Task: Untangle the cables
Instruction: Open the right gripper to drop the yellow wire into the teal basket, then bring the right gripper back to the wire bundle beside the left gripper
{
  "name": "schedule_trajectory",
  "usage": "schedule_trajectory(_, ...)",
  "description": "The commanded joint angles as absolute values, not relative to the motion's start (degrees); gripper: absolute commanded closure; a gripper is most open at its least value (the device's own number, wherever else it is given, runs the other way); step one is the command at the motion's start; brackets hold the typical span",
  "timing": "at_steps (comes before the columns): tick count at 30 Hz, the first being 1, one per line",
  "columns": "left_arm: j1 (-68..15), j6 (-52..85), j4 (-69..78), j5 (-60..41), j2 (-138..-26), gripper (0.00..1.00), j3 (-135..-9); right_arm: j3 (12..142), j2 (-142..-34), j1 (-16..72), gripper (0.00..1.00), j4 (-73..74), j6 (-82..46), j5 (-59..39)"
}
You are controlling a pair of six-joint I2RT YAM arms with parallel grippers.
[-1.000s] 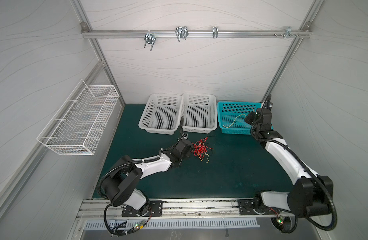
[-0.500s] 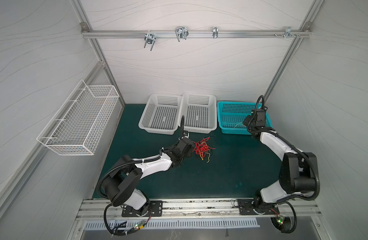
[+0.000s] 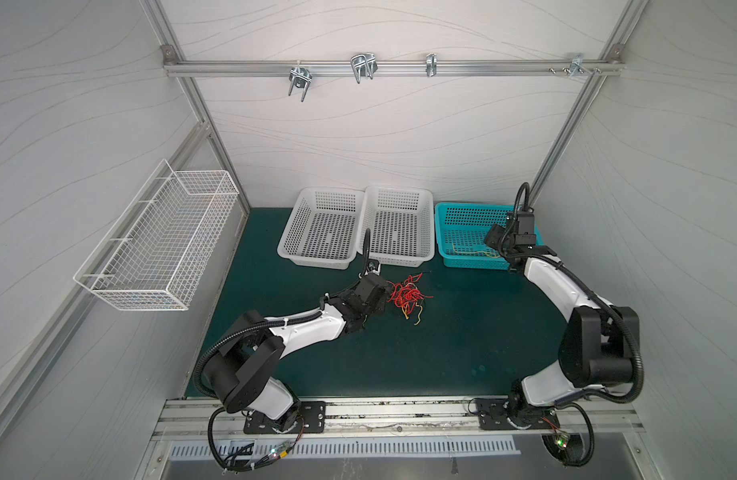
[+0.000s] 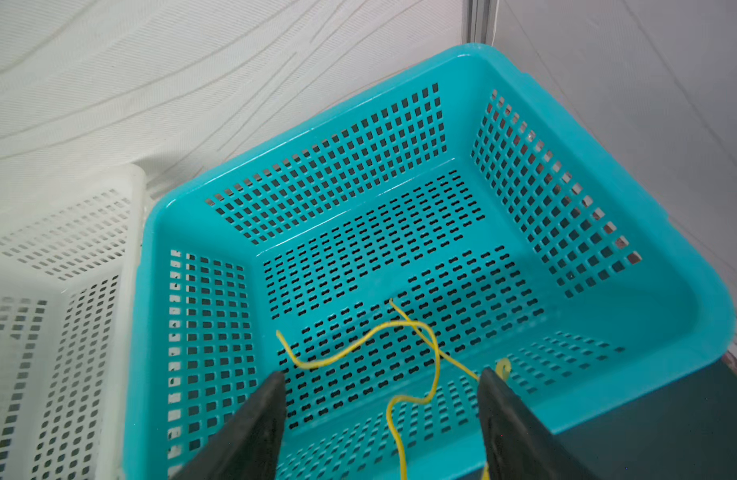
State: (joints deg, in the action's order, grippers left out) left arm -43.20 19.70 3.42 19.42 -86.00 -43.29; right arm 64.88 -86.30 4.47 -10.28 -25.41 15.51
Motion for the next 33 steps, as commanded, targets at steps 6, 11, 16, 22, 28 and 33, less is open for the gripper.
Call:
schedule_trajectory(6,-43.38,19.5,4.13,18.87,-85.43,1.0,-46.13,61.09,-75.04,4.96,0.23,-14.43,-24.38,3.82)
schedule_trajectory(11,-43.42,19.12,4.3,18.13,-85.76,1.0,-46.91,55.23,-67.6,10.4,0.23,-14.46,-22.79,-1.0)
schedule_trajectory(16,-43.42,18.94,4.31,17.67,-86.21,1.0,-47.55,48.57,-62.21,18.51,0.24,-15.16,-21.42,-4.77)
schedule_trajectory(22,-43.47,19.25,4.39,16.69,-86.55,1.0,-47.64,41.36,-57.9,28.23,0.28,-14.84,-21.72,-4.82)
schedule_trajectory(28,-43.44,20.03,4.75,16.55,-87.04,1.0,-47.9,34.76,-59.97,32.68,0.42,-9.51,-26.43,-6.82)
schedule_trajectory(33,-43.51,20.75,4.19,16.39,-87.36,1.0,-48.16,33.47,-64.96,38.93,0.51,-5.16,-27.69,-4.52)
